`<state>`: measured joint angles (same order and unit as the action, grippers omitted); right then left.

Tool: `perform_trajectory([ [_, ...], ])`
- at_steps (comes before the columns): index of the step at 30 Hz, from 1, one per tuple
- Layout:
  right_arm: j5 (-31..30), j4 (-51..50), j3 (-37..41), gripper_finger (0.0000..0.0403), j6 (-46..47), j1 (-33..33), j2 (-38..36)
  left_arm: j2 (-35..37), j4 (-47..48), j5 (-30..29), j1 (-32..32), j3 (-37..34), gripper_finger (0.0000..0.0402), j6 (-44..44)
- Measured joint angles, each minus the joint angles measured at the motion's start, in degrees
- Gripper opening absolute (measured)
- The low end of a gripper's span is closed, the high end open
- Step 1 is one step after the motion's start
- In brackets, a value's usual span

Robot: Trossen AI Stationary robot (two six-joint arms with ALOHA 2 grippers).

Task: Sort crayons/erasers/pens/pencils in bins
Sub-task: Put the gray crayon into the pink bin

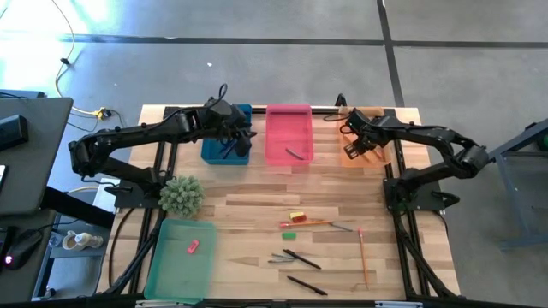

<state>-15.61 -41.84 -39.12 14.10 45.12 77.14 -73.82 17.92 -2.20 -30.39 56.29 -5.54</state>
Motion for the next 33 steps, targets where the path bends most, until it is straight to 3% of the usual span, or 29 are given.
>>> perform_trajectory([
  [6,1.09,-1.88,-2.58,0.0148,2.40,-1.07,-1.39,0.02,0.10,0.02,2.03,0.00,0.0218,-0.26],
  [16,1.81,-4.46,-4.43,0.0149,10.01,-8.45,-8.84,0.11,0.78,0.05,9.79,0.00,0.0219,-0.26],
  [33,3.70,-6.44,-4.43,0.0149,33.06,-35.23,-13.73,0.61,8.75,0.11,27.75,0.25,0.0216,-9.44],
])
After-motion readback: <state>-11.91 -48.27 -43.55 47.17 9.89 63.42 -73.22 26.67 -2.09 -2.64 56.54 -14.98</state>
